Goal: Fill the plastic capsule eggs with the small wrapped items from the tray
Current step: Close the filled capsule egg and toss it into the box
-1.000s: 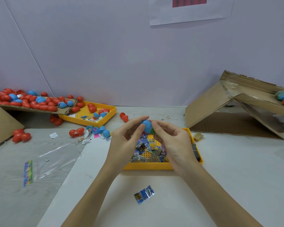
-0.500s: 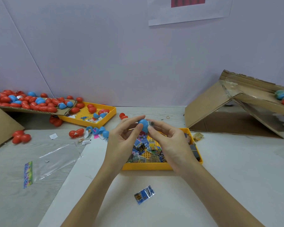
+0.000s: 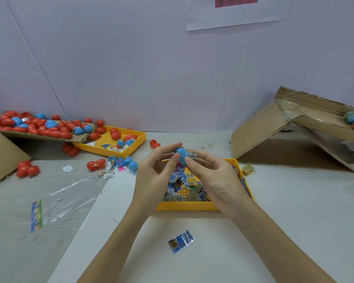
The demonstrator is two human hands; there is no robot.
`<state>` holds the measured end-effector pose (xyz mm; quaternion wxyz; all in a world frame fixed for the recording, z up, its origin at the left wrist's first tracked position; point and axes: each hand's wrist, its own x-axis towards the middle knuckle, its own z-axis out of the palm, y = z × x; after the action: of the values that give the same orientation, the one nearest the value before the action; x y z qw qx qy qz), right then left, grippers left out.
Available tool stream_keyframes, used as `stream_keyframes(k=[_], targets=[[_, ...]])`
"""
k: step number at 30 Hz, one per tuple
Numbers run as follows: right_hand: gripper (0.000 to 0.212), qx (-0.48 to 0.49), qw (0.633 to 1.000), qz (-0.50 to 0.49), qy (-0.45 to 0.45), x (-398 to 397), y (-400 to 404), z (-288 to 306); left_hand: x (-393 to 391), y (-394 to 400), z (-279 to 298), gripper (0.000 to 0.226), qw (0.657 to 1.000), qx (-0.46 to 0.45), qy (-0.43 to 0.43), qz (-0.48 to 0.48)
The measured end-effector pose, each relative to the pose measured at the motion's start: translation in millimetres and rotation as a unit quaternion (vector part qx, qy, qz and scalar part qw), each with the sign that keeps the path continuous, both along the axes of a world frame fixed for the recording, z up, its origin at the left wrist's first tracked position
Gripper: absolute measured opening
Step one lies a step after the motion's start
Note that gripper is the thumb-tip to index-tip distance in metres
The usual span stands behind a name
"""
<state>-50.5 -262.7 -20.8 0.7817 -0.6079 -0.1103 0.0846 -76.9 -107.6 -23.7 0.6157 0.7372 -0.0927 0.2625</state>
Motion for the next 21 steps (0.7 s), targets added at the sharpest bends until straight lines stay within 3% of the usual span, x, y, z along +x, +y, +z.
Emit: stream_keyframes(k=[6,8,13,21], targets=[[0.041,0.055,0.998,0.012,0.022,-1,-1,0,-2,-5,-3,0.031,0.998,-0.055,-0.014,0.002],[0.039,0.098,0.993,0.039,0.052,-1,-1,2,-1,-5,-3,0.032,0.999,-0.034,-0.005,-0.006],[0.029,0.188,0.962,0.116,0.163,-1,-4,10,0,-6,1,0.036,0.998,0.041,-0.028,-0.039],[0.016,0.232,0.923,0.171,0.255,-7,-2,16,1,2,3,0.029,0.997,-0.012,-0.025,-0.065]])
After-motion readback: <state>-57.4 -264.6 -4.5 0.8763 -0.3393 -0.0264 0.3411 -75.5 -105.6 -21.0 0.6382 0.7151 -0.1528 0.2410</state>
